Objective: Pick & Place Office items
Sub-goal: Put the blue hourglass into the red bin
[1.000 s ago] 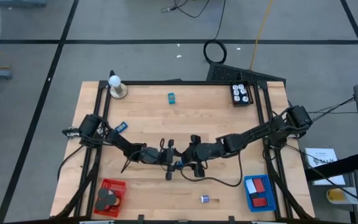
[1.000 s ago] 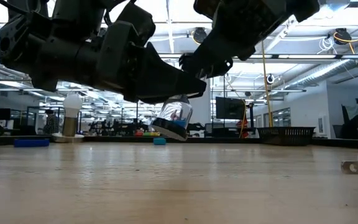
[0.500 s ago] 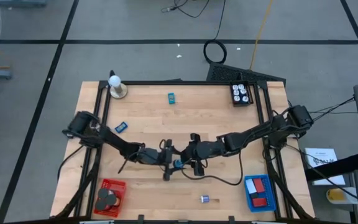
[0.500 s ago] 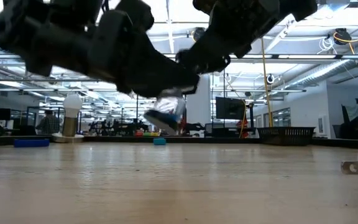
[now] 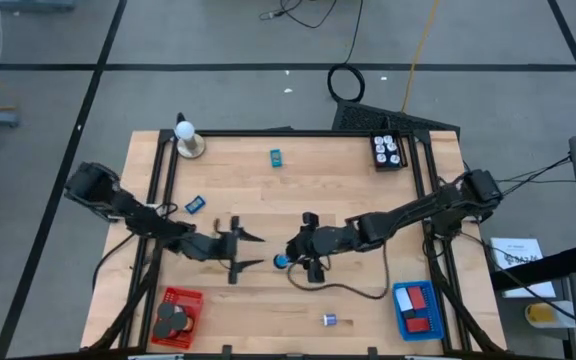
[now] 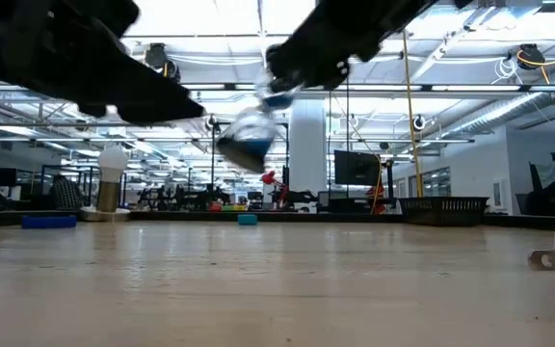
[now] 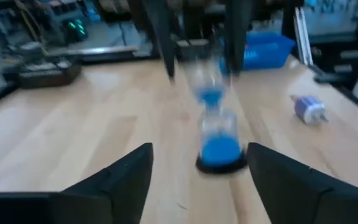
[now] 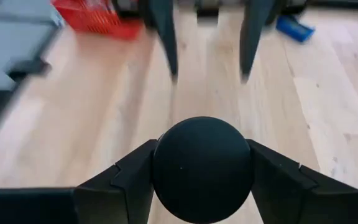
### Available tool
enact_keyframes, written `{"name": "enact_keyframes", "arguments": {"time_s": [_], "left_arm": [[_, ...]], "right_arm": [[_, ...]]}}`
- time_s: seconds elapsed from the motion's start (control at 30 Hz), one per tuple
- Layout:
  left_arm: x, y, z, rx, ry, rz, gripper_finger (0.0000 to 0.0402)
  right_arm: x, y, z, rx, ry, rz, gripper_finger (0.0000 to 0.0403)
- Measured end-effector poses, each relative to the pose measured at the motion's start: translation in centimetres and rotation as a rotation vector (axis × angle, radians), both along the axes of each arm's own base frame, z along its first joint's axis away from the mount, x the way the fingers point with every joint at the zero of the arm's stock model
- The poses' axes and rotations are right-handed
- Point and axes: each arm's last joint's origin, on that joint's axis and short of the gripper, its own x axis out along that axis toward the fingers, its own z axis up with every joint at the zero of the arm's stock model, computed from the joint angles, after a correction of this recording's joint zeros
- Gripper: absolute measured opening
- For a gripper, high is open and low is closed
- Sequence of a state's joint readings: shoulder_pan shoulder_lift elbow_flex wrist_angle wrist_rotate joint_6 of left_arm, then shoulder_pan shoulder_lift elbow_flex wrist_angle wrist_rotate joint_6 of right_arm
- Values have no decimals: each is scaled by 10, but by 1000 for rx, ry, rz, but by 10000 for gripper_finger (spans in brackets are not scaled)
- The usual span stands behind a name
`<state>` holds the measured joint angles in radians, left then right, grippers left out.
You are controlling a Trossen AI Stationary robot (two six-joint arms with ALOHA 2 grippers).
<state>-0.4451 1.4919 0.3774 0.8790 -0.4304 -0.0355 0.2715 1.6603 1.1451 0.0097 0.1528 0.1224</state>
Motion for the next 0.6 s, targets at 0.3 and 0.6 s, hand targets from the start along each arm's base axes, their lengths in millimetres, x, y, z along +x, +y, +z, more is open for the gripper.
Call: {"name": "enact_keyframes", "arguments": {"time_s": [0.3,0.6], "left_arm": [[-33,3,9,10,-72,69,176],[-35,4,8,40,-61,90,100]], "right_arm": [[58,-1,-12,-118,150,56,206],[85,-1,-27,-172,238,106,210]]}}
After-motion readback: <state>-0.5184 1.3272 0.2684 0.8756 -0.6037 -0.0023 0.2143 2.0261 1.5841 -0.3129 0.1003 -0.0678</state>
